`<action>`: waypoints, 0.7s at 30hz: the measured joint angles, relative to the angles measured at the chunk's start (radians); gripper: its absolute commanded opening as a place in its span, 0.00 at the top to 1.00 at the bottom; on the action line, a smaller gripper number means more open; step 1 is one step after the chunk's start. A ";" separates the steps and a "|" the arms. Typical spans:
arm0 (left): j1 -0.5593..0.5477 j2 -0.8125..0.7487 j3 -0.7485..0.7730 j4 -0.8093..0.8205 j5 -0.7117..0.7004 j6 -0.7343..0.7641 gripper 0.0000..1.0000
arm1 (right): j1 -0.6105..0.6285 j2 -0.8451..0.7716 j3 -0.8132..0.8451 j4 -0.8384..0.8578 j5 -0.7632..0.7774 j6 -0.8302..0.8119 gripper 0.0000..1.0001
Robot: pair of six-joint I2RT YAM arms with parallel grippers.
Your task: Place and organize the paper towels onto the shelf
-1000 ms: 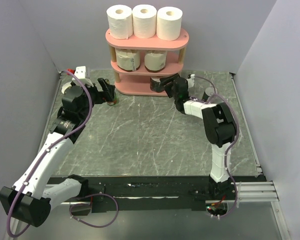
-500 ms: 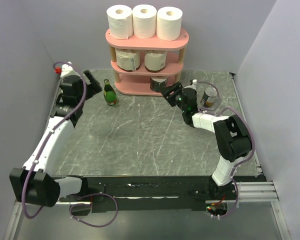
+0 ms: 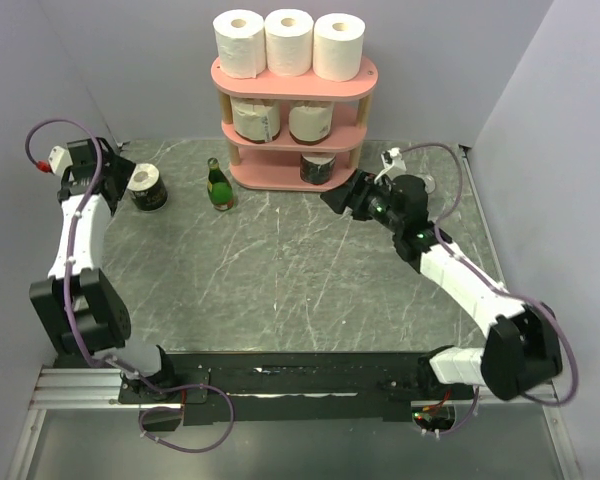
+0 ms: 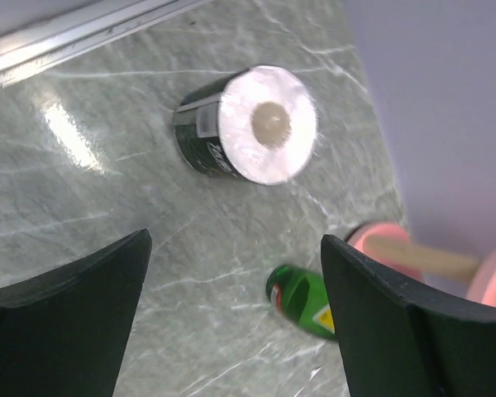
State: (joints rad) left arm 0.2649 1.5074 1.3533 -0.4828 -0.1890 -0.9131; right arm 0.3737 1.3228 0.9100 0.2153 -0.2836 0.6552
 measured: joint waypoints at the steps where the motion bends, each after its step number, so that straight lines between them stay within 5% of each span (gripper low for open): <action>1: 0.006 0.031 0.019 -0.011 -0.004 -0.024 0.12 | 0.003 -0.039 0.000 -0.035 -0.011 -0.026 0.01; 12: 0.027 0.316 0.194 -0.074 -0.021 -0.121 0.13 | 0.042 -0.280 -0.086 -0.293 -0.004 -0.134 0.00; 21: 0.027 0.431 0.274 -0.029 0.013 -0.104 0.16 | 0.043 -0.393 -0.085 -0.310 0.020 -0.151 0.00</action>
State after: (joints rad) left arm 0.2920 1.9385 1.6268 -0.5121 -0.1757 -1.0172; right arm 0.4168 0.9302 0.8246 -0.0948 -0.2634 0.5045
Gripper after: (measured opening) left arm 0.853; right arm 0.994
